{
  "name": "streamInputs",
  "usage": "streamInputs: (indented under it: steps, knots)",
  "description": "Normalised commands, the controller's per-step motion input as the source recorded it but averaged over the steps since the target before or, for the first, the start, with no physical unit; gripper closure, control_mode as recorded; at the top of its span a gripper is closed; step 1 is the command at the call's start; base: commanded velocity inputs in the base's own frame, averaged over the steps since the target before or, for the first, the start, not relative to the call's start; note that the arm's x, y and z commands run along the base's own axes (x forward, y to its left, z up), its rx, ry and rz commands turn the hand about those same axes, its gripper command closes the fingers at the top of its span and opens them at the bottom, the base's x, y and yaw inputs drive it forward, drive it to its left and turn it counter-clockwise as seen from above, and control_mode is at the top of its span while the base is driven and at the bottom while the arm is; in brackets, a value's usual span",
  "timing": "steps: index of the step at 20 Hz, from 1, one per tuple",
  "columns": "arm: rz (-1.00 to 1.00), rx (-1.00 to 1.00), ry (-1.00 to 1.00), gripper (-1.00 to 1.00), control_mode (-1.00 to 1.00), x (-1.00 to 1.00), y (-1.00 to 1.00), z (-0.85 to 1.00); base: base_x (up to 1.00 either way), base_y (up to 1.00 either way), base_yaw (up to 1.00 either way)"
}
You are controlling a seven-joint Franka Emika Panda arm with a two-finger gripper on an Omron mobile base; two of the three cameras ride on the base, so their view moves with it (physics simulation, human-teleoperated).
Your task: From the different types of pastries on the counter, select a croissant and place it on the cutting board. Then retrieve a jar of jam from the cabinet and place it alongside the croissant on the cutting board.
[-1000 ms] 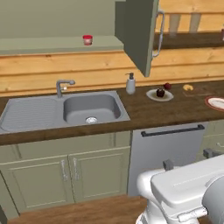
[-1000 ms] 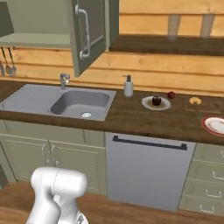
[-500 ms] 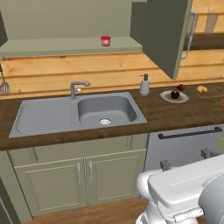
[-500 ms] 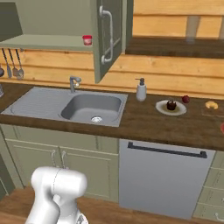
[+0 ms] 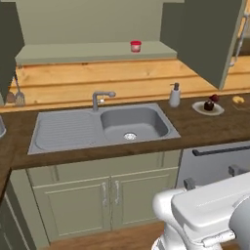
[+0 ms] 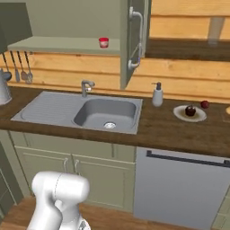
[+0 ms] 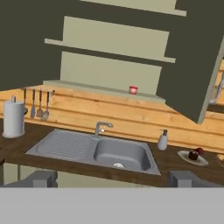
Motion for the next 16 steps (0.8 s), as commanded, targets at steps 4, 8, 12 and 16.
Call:
streamInputs:
  steps: [4, 8, 12, 16]
  knots:
    - [0.00, 0.00, 0.00, -1.00, 1.00, 0.00, 0.00, 0.00, 0.00, 0.34, 0.00]
    - [0.00, 0.00, 0.00, -1.00, 1.00, 0.00, 0.00, 0.00, 0.45, 0.00, 0.01]
    - [0.00, 0.00, 0.00, -1.00, 1.00, 0.00, 0.00, 0.00, 0.93, 0.01, 0.00]
    - [0.00, 0.00, 0.00, -1.00, 1.00, 0.00, 0.00, 0.00, 0.99, 0.04, 0.00]
